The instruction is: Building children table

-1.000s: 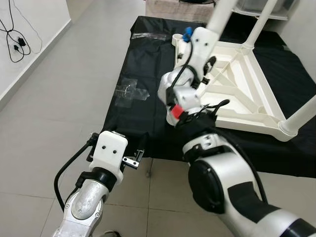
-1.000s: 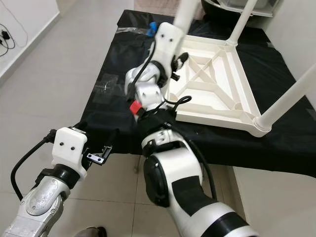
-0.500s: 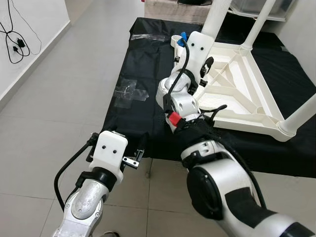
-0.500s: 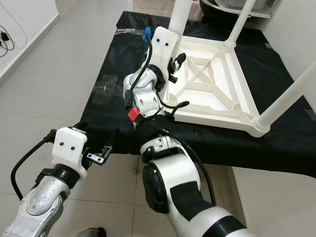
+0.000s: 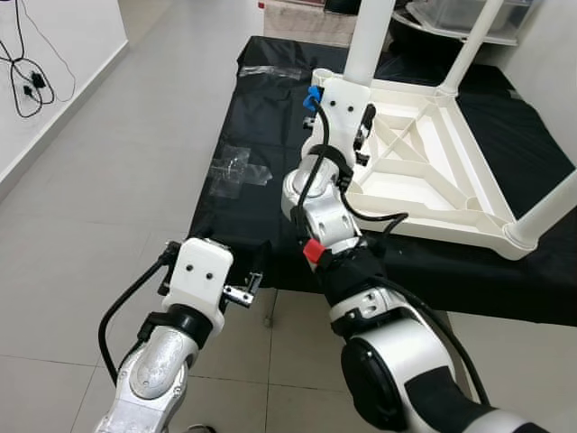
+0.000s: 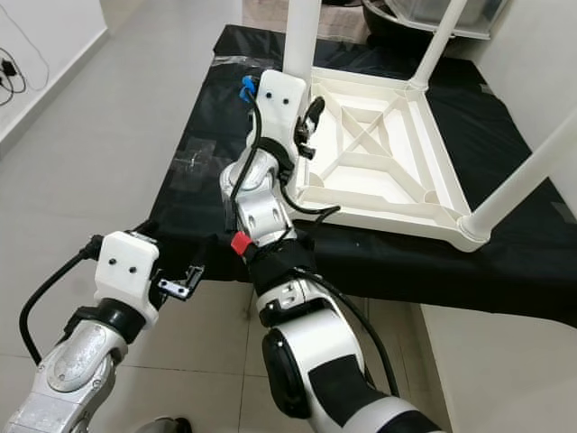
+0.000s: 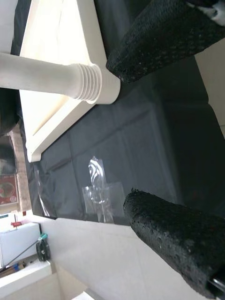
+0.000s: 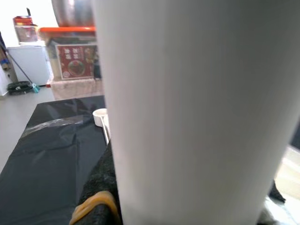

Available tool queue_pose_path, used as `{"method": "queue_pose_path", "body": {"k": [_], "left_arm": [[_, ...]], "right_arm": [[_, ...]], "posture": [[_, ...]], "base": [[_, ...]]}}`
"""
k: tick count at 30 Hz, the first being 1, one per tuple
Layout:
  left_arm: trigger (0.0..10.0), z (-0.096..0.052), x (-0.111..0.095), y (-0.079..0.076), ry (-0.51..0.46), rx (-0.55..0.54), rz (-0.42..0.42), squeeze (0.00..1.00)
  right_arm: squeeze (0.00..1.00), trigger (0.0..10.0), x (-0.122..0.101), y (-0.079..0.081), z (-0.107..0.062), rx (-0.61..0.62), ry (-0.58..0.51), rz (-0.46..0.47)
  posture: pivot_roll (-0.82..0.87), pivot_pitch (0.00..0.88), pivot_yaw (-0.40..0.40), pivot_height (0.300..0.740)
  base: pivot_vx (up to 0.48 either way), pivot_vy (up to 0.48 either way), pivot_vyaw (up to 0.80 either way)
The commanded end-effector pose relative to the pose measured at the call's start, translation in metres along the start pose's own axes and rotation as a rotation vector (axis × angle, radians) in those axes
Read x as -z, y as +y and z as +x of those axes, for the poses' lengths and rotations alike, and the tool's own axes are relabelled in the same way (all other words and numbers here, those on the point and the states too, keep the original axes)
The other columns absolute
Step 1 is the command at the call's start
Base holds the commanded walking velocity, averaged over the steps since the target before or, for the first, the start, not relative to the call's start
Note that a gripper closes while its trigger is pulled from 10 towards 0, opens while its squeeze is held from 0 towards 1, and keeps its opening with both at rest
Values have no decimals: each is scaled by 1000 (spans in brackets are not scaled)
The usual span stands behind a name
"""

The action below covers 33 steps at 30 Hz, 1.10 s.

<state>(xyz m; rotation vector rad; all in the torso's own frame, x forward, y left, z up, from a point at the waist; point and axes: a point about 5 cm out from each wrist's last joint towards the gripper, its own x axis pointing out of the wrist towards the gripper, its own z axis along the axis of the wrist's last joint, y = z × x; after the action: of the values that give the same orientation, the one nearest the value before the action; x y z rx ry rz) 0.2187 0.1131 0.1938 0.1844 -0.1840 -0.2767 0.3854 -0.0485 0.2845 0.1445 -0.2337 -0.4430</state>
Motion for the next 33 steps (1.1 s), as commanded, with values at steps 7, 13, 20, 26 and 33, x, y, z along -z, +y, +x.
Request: {"method": "queue_pose_path", "body": {"k": [7, 13, 20, 26, 33], "left_arm": [[10000, 3, 1, 2, 0, -5, 8, 0], [10000, 6, 3, 5, 12, -4, 5, 0], [10000, 12, 4, 5, 19, 39, 28, 1000], [10000, 20, 8, 16, 59, 50, 87, 0], [10000, 21, 20, 27, 101, 48, 139, 0]], "right_arm": [[0, 10000, -37, -4, 24, -301, -45, 271], [0, 10000, -67, -4, 17, -725, -115, 412], [0, 10000, -46, -13, -3, -1009, -46, 424], [0, 10000, -27, -23, -30, -1237, 32, 452], [0, 10000, -25, -25, -51, -1393, 94, 513]], "posture": [[108, 190, -89, 740], [101, 166, -77, 740], [103, 138, -64, 740], [108, 117, -52, 740], [107, 101, -45, 740]], "base": [[0, 0, 0], [0, 0, 0], [0, 0, 0], [0, 0, 0], [0, 0, 0]]}}
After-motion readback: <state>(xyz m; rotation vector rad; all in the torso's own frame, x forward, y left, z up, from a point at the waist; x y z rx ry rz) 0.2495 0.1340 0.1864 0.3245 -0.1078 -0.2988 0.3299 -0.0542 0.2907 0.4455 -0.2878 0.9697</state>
